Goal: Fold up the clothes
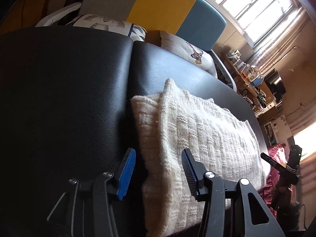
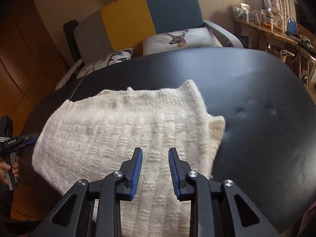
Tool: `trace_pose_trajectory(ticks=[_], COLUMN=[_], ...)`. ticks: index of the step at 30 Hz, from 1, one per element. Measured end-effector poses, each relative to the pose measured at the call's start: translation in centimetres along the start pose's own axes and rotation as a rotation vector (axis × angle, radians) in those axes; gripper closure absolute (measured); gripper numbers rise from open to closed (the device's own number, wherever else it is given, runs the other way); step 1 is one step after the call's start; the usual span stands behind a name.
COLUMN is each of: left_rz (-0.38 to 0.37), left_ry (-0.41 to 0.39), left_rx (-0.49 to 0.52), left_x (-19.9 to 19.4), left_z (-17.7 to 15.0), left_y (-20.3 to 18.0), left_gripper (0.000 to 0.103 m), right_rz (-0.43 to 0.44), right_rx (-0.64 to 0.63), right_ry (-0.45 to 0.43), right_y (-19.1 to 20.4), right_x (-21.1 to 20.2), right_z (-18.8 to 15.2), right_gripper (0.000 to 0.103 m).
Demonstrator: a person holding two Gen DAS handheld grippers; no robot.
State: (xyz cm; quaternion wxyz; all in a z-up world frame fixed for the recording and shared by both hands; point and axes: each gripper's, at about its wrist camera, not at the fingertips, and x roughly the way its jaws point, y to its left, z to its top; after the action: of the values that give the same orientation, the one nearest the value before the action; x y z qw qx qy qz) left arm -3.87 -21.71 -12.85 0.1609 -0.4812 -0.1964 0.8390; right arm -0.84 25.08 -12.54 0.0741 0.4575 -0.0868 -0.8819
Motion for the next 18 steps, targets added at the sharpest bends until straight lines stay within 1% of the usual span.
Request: trace_pose_trajectory(ticks=[1, 2, 3, 4, 6, 9, 11, 13, 15, 18], left_rz=[-0.018, -0.037, -0.055, -0.074, -0.11, -0.166, -0.201, -0.223, -0.28, -0.305], left_ry=[0.003, 0.005, 0.008, 0.011, 0.016, 0.024, 0.031, 0.051, 0.076, 0.072], left_rx=[-0.01, -0.021, -0.031, -0.041, -0.062, -0.093, -0.113, -0.135, -0.163, -0.13], left_x=[0.2, 0.4, 0.7, 0.9, 1.3, 2.0, 2.5, 3.7, 4.8, 4.9], left_z=[0.2, 0.5, 0.7, 0.9, 1.4, 2.0, 2.5, 2.9, 3.2, 3.5], left_y=[0.3, 0.6, 0.8, 1.1, 1.7, 2.5, 3.1, 3.7, 4.3, 3.8], left_gripper=[0.048, 0.04, 0.035, 0.028, 0.027, 0.027, 0.027, 0.027, 0.027, 0.028], right_rz=[-0.024, -0.047, -0.065, -0.062, -0.053, -0.004, 0.011, -0.001, -0.024, -0.047], right_rx=[-0.028, -0.056, -0.059, -0.048, -0.023, 0.032, 0.051, 0.045, 0.024, 0.013], right_ry=[0.011, 0.021, 0.053, 0.054, 0.051, 0.042, 0.039, 0.039, 0.038, 0.036], right_y=[0.7, 1.4, 1.5, 1.3, 0.9, 0.0, -0.3, 0.1, 0.4, 0.7], right_x=[0.6, 1.2, 2.2, 2.7, 3.5, 3.6, 3.6, 3.8, 3.8, 3.7], right_z=[0.1, 0.3, 0.2, 0.0, -0.3, -0.4, -0.5, -0.4, -0.6, -0.8], right_gripper=[0.076, 0.076, 0.075, 0.075, 0.074, 0.073, 0.073, 0.073, 0.073, 0.072])
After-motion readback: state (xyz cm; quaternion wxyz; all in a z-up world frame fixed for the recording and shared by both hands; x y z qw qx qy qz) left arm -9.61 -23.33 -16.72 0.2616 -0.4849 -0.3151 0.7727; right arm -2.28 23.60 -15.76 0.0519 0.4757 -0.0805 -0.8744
